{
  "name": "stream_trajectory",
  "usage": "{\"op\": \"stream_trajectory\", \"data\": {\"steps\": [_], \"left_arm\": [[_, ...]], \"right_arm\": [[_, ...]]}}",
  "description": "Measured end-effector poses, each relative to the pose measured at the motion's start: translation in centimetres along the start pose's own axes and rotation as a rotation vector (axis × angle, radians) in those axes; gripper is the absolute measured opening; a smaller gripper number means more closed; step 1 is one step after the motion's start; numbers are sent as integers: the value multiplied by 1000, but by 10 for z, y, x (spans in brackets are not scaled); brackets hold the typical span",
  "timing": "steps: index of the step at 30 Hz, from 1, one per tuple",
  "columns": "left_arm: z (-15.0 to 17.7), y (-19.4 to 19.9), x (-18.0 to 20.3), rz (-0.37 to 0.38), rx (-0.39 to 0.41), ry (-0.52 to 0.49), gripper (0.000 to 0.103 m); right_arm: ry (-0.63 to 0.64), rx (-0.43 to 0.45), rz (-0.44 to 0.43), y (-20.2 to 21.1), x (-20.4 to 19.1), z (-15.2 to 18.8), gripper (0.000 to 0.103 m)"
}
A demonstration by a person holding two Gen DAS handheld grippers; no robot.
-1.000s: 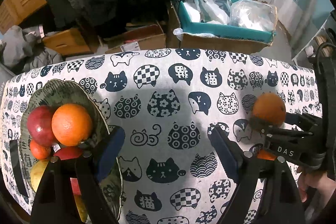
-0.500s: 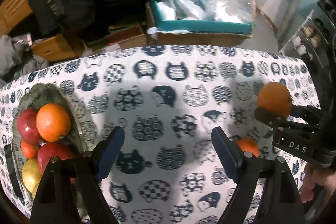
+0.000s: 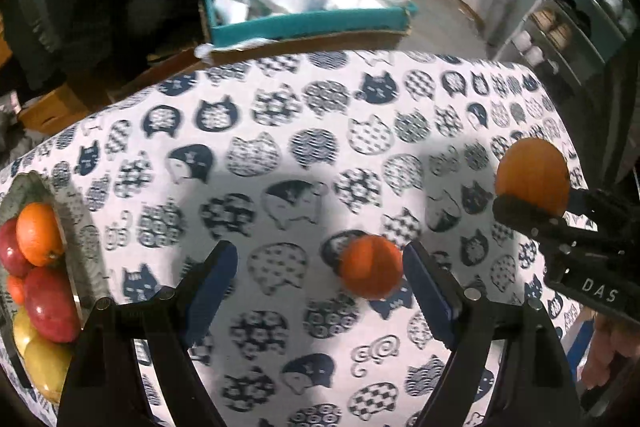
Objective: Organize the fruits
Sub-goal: 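Grasp a small orange with the left tool while the right tool grasps a large orange, then carry the small orange with the left tool while the right tool carries the large orange to the bowl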
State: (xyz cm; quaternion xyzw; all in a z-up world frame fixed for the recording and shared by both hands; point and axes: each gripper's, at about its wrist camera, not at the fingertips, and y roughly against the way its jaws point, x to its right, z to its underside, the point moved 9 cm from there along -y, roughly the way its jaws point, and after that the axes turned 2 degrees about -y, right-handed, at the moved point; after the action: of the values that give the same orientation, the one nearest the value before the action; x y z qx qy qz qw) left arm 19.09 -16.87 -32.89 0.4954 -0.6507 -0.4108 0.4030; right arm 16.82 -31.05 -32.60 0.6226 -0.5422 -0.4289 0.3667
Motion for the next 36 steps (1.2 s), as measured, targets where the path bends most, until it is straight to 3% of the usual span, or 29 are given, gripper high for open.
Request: {"op": "stream_trajectory", "data": {"steps": [4, 13, 20, 24, 36], "left_arm": [[8, -10, 15, 27, -39, -12, 86], [19, -29, 32, 12, -71, -61, 86], [23, -40, 41, 10, -89, -96, 70], [24, -43, 39, -16, -92, -108, 46], [13, -12, 29, -17, -12, -95, 45]], "right_arm": [[-18, -2, 4, 3, 13, 9, 66], [-36, -16, -5, 2, 27, 23, 66], [-29, -17, -13, 1, 26, 25, 66], [-23, -18, -14, 0, 24, 25, 66], [25, 40, -3, 22, 12, 14, 66]]}}
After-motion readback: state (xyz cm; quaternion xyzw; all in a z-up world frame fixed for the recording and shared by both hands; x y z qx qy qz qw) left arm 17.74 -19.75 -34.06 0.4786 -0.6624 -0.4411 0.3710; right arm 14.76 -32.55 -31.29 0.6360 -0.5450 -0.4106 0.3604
